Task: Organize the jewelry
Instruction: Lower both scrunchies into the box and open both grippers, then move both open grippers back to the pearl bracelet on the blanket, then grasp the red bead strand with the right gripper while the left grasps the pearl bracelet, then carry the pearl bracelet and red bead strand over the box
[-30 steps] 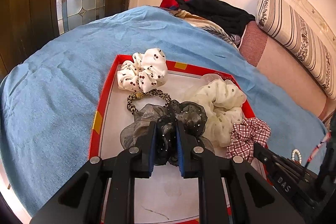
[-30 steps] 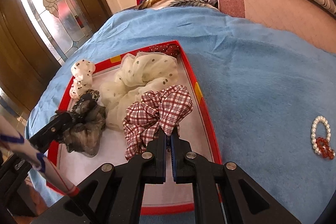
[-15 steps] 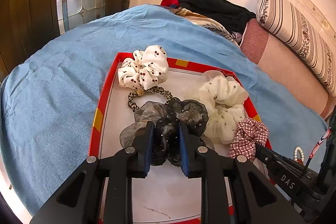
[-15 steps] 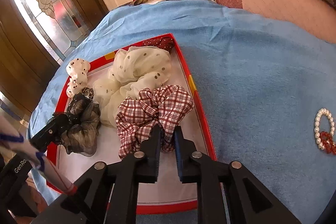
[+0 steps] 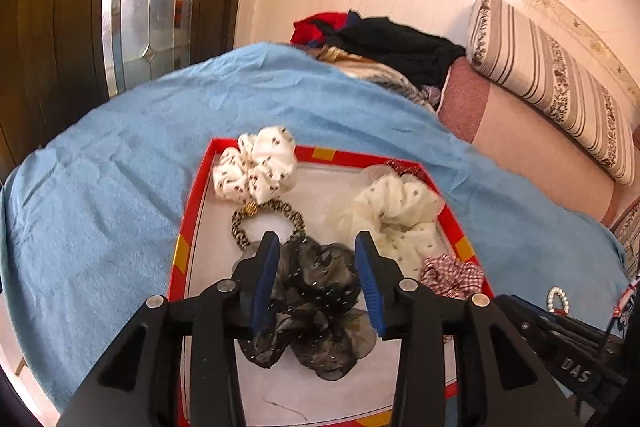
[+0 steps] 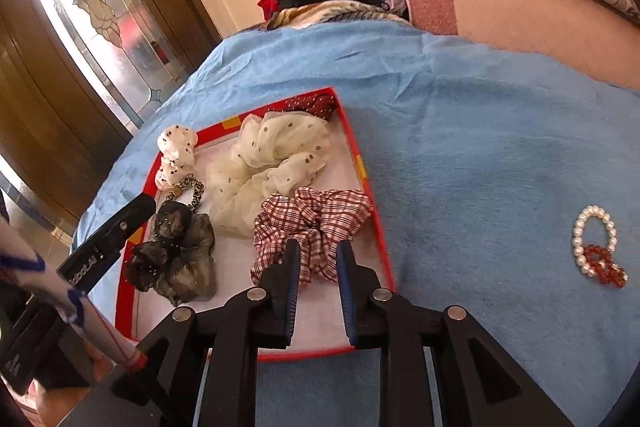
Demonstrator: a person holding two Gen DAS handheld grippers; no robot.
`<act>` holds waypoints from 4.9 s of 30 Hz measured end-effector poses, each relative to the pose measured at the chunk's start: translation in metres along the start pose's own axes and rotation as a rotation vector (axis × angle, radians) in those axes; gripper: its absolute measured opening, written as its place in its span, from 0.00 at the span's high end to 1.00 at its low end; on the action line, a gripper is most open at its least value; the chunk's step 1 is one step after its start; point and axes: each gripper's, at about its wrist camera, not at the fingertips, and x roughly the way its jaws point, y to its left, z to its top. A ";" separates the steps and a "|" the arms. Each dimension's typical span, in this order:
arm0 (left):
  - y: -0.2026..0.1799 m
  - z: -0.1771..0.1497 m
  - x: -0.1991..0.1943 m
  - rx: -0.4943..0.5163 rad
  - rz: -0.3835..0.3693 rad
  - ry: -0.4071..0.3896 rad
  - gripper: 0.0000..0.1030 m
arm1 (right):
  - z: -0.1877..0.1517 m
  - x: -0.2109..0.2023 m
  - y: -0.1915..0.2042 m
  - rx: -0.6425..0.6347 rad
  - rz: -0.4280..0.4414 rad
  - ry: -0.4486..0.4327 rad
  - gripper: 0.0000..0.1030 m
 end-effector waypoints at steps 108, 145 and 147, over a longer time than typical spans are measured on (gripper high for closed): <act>-0.260 -0.105 -0.013 0.517 -0.315 0.128 0.91 | -0.022 -0.149 -0.232 0.218 -0.011 -0.220 0.92; -0.139 -0.078 -0.080 0.392 -0.258 -0.059 0.91 | -0.082 -0.155 -0.103 0.109 -0.054 -0.180 0.92; -0.133 -0.075 -0.082 0.380 -0.256 -0.066 0.91 | -0.081 -0.154 -0.096 0.092 -0.056 -0.177 0.92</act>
